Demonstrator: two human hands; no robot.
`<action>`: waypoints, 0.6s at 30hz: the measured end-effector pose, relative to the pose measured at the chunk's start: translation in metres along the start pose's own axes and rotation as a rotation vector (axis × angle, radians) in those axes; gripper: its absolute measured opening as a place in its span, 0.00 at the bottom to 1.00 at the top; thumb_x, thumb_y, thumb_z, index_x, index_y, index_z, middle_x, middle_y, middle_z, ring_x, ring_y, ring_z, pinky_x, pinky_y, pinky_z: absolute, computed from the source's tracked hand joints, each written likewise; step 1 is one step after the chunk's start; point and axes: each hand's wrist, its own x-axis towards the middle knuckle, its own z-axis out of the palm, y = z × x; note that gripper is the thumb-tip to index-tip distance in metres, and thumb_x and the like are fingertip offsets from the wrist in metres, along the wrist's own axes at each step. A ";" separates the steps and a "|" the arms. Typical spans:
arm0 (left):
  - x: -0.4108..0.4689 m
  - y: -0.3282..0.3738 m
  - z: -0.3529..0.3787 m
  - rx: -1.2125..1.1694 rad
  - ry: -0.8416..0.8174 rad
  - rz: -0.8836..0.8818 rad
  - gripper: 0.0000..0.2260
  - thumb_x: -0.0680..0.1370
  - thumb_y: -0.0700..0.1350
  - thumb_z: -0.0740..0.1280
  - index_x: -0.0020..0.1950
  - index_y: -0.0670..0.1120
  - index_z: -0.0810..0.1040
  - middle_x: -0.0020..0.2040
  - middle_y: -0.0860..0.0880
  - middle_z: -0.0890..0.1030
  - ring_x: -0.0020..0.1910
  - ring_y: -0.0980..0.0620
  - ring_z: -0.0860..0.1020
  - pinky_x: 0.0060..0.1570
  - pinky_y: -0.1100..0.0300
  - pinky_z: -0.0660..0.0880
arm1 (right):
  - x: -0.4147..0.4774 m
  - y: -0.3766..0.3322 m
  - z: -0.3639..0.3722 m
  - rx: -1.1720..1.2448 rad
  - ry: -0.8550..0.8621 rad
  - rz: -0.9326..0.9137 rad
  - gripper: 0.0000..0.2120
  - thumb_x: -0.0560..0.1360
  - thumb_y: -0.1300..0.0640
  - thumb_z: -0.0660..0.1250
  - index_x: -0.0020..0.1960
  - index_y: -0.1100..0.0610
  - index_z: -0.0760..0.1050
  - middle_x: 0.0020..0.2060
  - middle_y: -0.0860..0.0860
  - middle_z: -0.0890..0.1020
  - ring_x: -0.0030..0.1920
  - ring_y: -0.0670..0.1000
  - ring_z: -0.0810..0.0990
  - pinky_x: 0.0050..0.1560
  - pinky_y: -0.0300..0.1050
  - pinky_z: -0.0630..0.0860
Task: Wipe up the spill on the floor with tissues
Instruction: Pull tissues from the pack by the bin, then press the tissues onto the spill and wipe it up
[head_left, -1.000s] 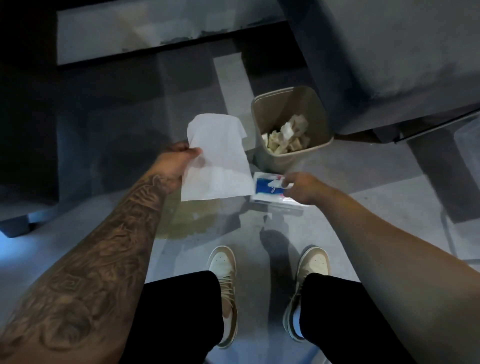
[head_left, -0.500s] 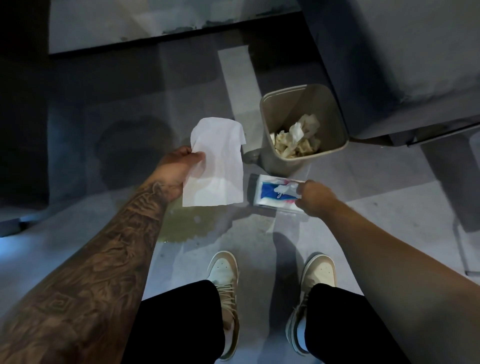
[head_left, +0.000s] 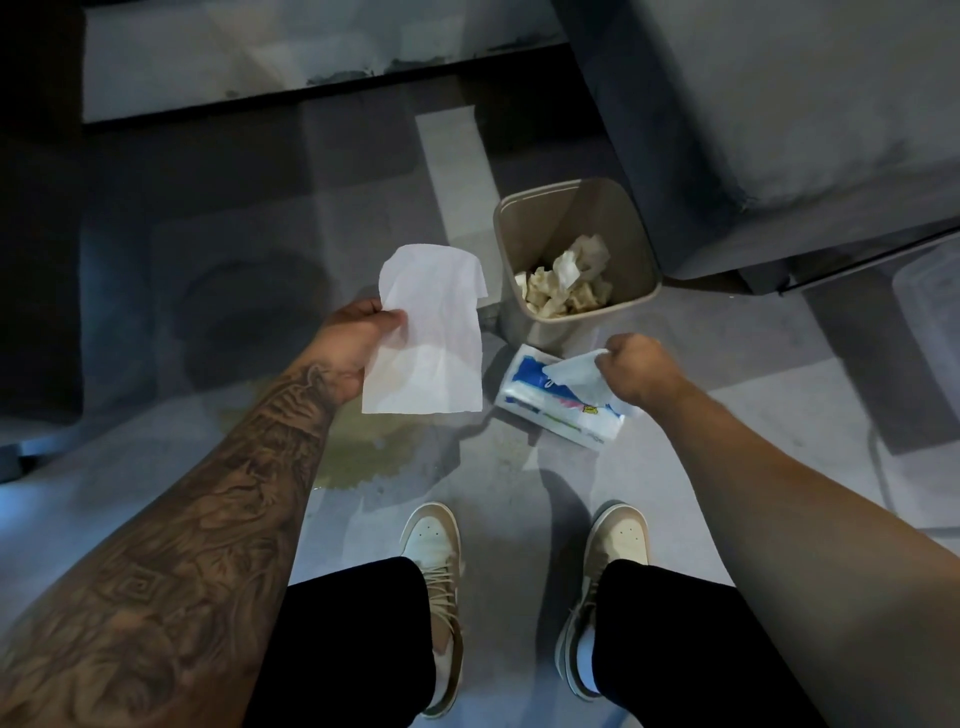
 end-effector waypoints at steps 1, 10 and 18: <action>0.000 0.000 0.000 0.000 -0.002 0.001 0.04 0.78 0.37 0.69 0.45 0.44 0.81 0.43 0.44 0.83 0.38 0.46 0.81 0.45 0.53 0.80 | -0.001 0.000 -0.004 0.026 0.031 0.004 0.15 0.81 0.52 0.58 0.61 0.57 0.78 0.57 0.57 0.79 0.50 0.56 0.75 0.51 0.47 0.74; -0.015 0.005 0.000 -0.029 -0.047 0.007 0.06 0.78 0.37 0.69 0.53 0.41 0.82 0.48 0.43 0.85 0.42 0.45 0.83 0.45 0.53 0.82 | -0.023 -0.012 -0.047 0.330 0.221 0.014 0.16 0.81 0.51 0.54 0.56 0.59 0.76 0.53 0.58 0.78 0.53 0.59 0.75 0.52 0.47 0.70; -0.079 0.022 -0.007 -0.107 -0.030 0.010 0.04 0.80 0.38 0.65 0.53 0.41 0.79 0.49 0.41 0.82 0.47 0.41 0.81 0.52 0.48 0.79 | -0.103 -0.083 -0.084 0.641 0.238 -0.221 0.15 0.81 0.45 0.59 0.52 0.57 0.75 0.44 0.50 0.77 0.44 0.48 0.76 0.40 0.42 0.71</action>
